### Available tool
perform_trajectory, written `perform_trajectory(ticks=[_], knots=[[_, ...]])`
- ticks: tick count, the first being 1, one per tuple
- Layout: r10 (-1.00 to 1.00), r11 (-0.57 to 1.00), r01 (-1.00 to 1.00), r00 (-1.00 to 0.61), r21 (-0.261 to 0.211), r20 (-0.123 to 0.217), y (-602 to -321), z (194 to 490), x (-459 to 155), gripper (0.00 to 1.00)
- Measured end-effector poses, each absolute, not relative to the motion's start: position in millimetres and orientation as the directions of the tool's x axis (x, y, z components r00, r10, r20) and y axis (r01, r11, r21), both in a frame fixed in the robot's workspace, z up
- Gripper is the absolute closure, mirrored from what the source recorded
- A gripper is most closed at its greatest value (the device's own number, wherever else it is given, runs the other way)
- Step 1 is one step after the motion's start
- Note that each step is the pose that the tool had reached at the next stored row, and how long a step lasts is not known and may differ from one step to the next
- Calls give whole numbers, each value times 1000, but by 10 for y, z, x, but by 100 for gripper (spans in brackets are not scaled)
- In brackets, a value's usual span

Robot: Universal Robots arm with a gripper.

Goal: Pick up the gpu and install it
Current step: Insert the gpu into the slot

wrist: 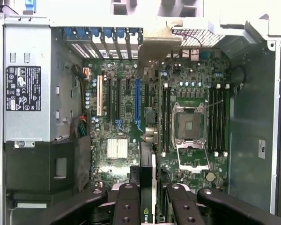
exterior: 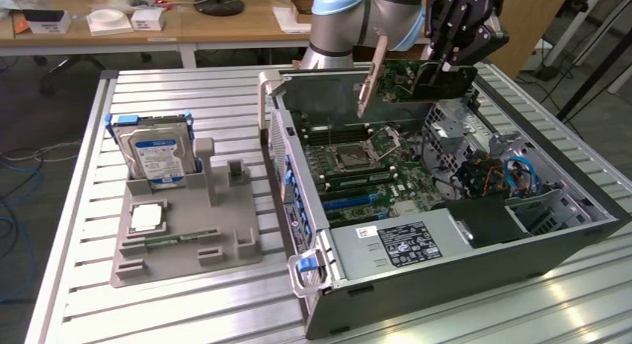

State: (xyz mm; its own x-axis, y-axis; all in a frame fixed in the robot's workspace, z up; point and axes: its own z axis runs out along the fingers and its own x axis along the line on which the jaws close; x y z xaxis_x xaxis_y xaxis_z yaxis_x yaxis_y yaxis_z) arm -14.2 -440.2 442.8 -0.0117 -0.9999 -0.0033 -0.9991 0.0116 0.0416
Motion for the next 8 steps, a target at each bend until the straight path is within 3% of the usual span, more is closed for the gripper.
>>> perform_trajectory(ticks=[8], knots=[[-1000,11,-1000,-11,19,-6,-4395,4395,-141,74]])
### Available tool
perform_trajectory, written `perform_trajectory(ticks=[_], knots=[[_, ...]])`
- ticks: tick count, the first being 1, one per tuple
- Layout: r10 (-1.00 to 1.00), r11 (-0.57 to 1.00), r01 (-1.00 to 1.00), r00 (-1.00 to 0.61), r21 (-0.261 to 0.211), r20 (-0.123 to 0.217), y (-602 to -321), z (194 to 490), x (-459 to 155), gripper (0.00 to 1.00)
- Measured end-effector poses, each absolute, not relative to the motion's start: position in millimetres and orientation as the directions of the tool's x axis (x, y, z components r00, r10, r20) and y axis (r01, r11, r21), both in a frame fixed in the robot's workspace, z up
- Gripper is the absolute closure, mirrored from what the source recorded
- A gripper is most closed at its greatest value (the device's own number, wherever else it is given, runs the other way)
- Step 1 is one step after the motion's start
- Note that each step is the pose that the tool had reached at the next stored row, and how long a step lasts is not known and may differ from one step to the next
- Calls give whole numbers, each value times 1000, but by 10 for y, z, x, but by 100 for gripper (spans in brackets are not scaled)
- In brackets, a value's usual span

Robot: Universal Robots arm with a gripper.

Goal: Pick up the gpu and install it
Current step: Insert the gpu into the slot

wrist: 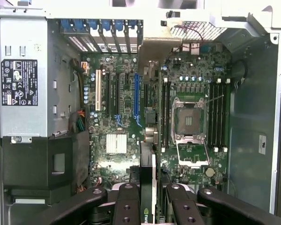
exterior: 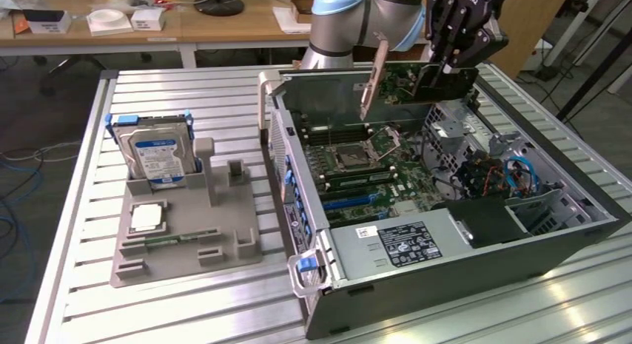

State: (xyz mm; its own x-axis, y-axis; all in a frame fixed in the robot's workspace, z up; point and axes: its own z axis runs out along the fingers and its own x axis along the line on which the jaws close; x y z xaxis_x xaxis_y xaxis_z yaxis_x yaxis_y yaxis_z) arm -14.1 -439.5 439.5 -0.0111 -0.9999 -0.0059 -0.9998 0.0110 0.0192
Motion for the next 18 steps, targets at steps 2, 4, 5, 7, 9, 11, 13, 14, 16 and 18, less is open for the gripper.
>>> perform_trajectory(ticks=[2,4,5,7,9,11,13,14,16,18], knots=[[-1000,11,-1000,-11,19,-6,-4395,4395,-142,74],[-1000,11,-1000,-11,19,-6,-4395,4394,-142,74],[-1000,11,-1000,-11,19,-6,-4395,4394,-142,74],[-1000,11,-1000,-11,19,-6,-4395,4394,-142,74],[-1000,11,-1000,-11,19,-6,-4395,4388,-142,74],[-1000,11,-1000,-11,19,-6,-4395,4377,-142,74],[-1000,11,-1000,-11,19,-6,-4395,4359,-142,74],[-1000,11,-1000,-11,19,-6,-4395,4347,-143,74],[-1000,11,-1000,-11,19,-6,-4395,4328,-143,74],[-1000,11,-1000,-11,19,-6,-4395,4324,-143,74]])
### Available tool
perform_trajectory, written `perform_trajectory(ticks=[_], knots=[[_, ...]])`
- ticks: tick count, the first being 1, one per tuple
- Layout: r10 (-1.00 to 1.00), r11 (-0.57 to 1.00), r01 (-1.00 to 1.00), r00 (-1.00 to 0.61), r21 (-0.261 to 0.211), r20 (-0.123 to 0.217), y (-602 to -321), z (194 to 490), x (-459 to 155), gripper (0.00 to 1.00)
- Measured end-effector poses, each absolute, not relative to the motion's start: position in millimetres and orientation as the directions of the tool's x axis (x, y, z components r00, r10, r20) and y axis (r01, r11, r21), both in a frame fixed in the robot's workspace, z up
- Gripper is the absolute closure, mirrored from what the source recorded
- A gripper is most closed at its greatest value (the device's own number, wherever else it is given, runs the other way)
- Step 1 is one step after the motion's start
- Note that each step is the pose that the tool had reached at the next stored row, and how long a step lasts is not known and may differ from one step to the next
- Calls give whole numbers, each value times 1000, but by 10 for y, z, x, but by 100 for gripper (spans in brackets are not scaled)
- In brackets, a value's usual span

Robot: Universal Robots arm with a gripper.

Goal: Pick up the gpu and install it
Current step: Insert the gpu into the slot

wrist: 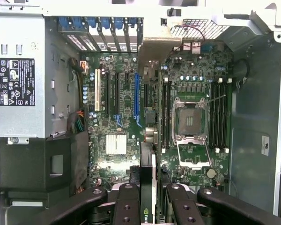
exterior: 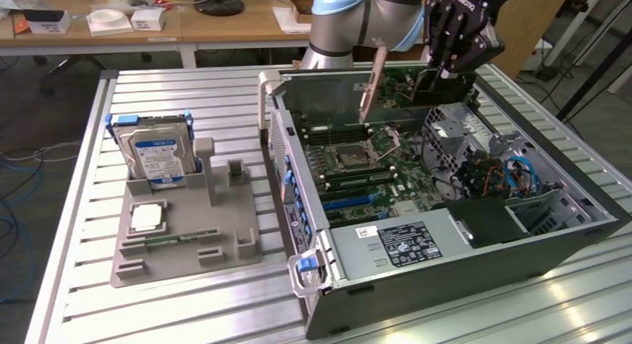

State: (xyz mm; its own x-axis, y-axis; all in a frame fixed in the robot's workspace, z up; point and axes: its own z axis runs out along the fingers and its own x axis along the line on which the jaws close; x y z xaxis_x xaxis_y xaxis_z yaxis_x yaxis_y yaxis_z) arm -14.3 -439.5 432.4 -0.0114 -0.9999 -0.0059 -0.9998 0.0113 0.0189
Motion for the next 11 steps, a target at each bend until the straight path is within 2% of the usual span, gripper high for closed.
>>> perform_trajectory(ticks=[11], knots=[[-1000,11,-1000,-11,19,-6,-4395,4296,-144,74]])
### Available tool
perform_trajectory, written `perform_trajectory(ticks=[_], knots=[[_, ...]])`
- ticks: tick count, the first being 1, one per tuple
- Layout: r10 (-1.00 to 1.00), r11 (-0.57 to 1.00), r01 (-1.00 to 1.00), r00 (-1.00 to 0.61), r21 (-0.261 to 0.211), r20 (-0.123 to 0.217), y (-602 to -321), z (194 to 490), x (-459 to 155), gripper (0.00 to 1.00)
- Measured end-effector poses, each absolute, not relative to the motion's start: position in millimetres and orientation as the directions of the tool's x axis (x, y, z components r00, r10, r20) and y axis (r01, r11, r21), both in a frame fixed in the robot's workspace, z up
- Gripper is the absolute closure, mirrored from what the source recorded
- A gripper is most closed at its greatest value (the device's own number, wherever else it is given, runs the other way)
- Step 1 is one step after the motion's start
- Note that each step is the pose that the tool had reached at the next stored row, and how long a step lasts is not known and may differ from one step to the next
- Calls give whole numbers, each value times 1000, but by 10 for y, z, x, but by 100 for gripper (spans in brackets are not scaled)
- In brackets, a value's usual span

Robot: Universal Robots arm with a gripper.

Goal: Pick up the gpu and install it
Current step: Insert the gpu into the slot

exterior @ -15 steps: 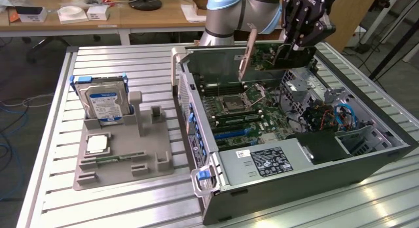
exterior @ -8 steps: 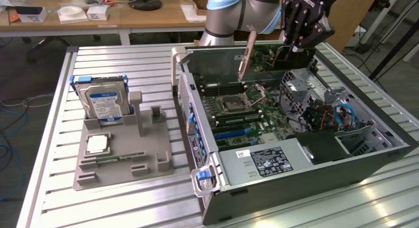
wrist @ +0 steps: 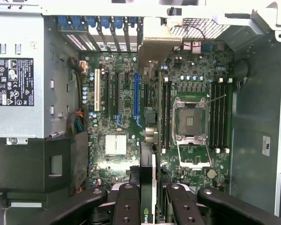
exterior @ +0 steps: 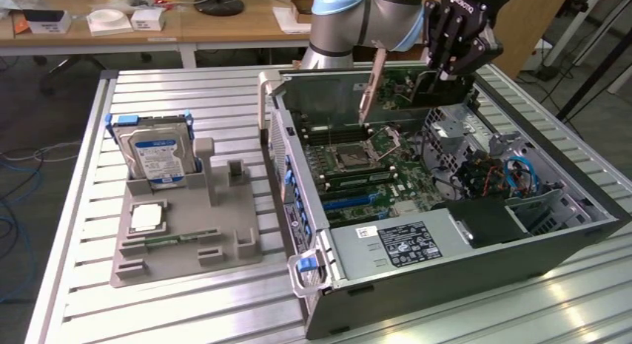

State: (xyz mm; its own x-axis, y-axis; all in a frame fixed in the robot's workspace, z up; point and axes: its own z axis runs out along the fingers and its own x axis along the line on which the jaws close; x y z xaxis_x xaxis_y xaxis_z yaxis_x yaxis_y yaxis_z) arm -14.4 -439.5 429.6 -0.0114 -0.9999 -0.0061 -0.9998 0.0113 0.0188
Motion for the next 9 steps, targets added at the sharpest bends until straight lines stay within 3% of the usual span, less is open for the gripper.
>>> perform_trajectory(ticks=[9], knots=[[-1000,11,-1000,-12,19,-6,-4398,4197,-153,74]])
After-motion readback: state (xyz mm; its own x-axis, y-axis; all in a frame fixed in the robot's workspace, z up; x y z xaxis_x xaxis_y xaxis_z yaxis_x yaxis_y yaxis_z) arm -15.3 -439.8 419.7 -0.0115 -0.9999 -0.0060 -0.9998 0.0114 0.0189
